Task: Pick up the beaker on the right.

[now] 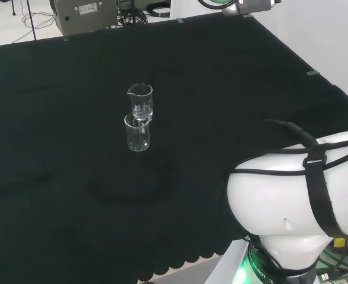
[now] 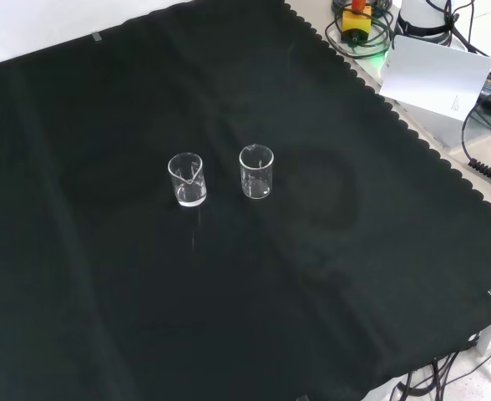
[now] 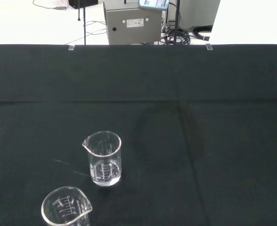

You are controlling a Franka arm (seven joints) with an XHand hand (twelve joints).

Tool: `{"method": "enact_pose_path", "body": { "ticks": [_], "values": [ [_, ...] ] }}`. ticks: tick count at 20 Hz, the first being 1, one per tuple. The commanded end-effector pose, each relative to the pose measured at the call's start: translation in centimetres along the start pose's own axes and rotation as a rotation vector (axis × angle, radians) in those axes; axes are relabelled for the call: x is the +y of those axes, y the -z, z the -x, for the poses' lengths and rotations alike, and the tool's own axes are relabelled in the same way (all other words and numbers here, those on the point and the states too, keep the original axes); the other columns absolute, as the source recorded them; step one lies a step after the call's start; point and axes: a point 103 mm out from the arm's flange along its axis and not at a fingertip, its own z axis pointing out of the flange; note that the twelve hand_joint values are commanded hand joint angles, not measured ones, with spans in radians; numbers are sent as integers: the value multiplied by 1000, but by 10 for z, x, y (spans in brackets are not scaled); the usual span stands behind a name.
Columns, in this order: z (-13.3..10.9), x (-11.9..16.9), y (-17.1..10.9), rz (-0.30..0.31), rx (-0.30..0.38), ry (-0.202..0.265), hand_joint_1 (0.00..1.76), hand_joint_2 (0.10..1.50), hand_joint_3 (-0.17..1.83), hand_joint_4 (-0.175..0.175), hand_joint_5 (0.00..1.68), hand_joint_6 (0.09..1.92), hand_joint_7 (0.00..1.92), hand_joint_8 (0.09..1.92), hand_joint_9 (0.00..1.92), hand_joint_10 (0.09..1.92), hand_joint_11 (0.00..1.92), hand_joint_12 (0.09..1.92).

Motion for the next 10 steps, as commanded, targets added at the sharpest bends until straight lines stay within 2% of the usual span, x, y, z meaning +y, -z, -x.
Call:
{"method": "enact_pose_path", "body": {
  "ticks": [1,2,4,10],
  "values": [
    [0,0,0,10,-10,0,115,1081,451,-37,236,87,8,436,62,734,0,1297],
    [1,0,0,8,-9,0,55,1150,429,-34,227,87,4,395,53,714,0,1280],
    [3,0,0,6,-9,-1,11,1204,406,-32,221,87,0,364,47,697,0,1267],
    [14,3,2,4,-9,-11,0,1222,392,-32,221,87,0,354,46,691,0,1263]
  ]
}}
